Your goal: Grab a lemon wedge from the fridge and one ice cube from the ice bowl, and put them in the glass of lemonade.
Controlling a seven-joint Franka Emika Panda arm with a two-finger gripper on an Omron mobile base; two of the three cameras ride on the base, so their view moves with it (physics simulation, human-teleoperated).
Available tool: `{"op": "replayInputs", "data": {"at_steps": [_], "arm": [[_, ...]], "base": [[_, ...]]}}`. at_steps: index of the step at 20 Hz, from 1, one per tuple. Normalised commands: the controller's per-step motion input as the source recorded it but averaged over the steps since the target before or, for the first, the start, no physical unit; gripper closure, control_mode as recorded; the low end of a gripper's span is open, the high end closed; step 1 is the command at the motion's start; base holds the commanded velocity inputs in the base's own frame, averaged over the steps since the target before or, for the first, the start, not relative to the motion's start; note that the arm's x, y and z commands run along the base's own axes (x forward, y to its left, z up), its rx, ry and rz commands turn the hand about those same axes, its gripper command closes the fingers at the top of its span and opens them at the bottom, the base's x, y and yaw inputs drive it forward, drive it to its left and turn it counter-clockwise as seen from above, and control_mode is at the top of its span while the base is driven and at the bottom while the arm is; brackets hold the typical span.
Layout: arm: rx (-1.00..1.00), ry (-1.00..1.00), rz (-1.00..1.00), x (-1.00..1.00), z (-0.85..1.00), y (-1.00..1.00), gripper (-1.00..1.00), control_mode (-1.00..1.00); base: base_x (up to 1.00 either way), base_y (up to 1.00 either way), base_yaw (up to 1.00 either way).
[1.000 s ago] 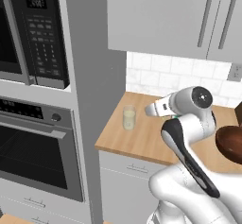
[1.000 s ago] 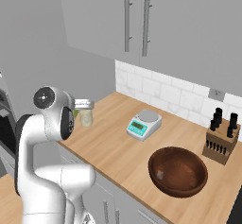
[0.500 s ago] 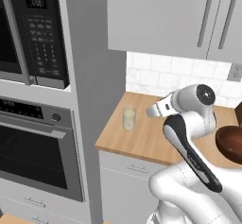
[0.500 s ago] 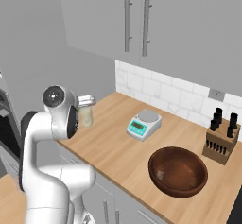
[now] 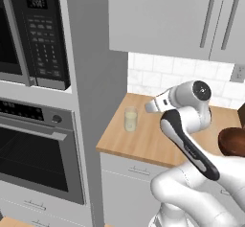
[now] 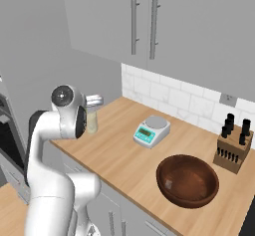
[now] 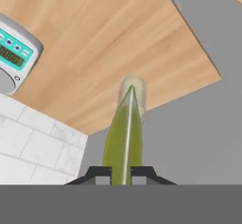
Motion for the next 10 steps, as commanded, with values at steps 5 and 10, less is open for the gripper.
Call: {"op": "replayInputs", "data": {"at_steps": [5, 10], "arm": [[0.14, -0.18, 0.0, 0.0, 0.0, 0.0, 1.0, -1.0], [0.13, -0.16, 0.0, 0.18, -0.08, 0.05, 1.0, -1.0]], "base": [[0.0, 0.0, 0.0], [0.0, 0.0, 0.0]]}}
